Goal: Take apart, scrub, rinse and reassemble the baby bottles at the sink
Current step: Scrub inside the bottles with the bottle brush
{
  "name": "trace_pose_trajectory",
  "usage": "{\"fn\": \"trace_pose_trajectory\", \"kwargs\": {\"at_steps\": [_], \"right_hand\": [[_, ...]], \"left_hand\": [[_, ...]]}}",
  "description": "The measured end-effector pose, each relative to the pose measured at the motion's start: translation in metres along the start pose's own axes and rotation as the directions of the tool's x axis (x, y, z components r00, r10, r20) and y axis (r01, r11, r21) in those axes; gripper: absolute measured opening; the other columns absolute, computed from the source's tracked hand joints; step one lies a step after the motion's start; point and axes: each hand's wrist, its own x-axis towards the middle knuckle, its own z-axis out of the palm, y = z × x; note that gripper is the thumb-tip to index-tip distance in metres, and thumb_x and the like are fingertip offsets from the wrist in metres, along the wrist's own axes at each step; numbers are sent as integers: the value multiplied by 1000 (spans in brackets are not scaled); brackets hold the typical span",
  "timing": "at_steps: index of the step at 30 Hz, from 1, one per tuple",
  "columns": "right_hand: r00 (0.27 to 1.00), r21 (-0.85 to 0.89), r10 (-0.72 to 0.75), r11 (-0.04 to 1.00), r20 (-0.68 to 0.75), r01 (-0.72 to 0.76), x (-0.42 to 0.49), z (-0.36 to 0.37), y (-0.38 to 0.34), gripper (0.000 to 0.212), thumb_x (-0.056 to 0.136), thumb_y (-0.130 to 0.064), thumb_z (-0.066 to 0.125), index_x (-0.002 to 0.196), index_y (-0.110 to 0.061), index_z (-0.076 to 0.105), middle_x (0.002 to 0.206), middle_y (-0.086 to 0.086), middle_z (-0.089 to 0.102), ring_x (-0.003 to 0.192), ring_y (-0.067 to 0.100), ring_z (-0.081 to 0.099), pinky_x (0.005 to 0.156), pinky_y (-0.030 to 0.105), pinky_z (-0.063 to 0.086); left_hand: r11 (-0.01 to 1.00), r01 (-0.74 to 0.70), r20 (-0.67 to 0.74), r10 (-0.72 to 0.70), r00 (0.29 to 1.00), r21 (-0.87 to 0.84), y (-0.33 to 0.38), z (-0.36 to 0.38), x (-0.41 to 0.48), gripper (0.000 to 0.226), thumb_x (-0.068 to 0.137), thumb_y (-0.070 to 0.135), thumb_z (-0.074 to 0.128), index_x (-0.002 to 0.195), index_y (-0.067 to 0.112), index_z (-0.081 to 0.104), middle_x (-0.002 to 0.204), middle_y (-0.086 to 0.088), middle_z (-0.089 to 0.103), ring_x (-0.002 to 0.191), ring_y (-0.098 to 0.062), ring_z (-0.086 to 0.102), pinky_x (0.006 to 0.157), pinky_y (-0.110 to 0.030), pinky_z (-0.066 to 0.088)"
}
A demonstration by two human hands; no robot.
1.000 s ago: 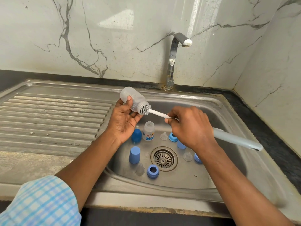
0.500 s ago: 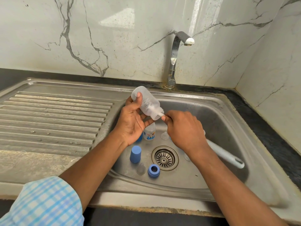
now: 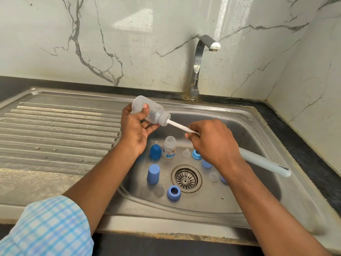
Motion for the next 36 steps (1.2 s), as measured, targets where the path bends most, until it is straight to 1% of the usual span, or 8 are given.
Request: {"fn": "trace_pose_trajectory", "kwargs": {"at_steps": [6,12,18,21,24,29,32,36], "right_hand": [[995,18,-29,999,-93,31,1,-7,6,18,91,-33,67,108,-27,68,88,0,71,84,22,63,74,34,50],[995,-26,-29,999,-96,27,-2,-4,8,10,92,-35,64,93,-25,64,79,-2,66,75,22,57,64,30,36],[1000,60,4,998,-12,-3,-5,2,1,17,95,-38,60,91,-23,66,76,-2,63,74,21,56,64,32,41],[1000,11,4,1000,26,-4,-3,10,-4,24,99,-38,52,92,-20,67,77,1,63,73,25,56,62,33,40],[1000,-45,20,999,15,-20,-3,19,-7,28,102,-40,45,94,-22,65,82,2,65,75,26,57,63,34,42],[992,-13,129,992,1,-129,2,17,0,24,102,-35,50,99,-20,69,83,0,63,70,23,57,61,31,40],[992,115,124,985,26,-127,2,10,5,18,97,-33,61,100,-19,72,76,-3,62,67,14,60,59,28,45],[995,98,104,990,-2,-103,3,4,9,11,92,-23,67,101,-20,72,74,-6,58,62,9,51,55,23,35]], "left_hand": [[994,69,49,-65,997,-89,-1,-2,-1,27,97,14,56,123,19,49,127,-18,63,102,-31,69,67,-45,61],[952,228,199,-188,962,-205,-11,4,-17,68,79,19,60,144,10,41,132,-21,59,109,-36,66,71,-47,61],[938,248,328,-162,931,-243,-13,6,-23,40,83,17,55,123,13,52,118,-18,64,103,-34,68,77,-47,60],[928,290,383,-186,905,-235,-15,9,-25,44,86,25,51,127,9,53,116,-21,63,109,-36,62,81,-47,59],[960,229,325,-169,930,-158,-14,12,-25,53,89,46,55,128,10,52,108,-16,63,101,-29,65,79,-44,59],[978,30,54,-42,998,205,-20,12,-16,35,83,26,73,110,26,51,116,-7,62,108,-30,67,73,-44,61],[989,40,-9,-39,999,144,-9,2,-5,30,90,20,69,115,22,51,120,-8,61,109,-28,65,78,-47,59],[994,92,-23,-91,996,56,-7,1,-1,20,95,18,61,114,17,54,118,-12,63,106,-30,66,75,-46,59]]}}
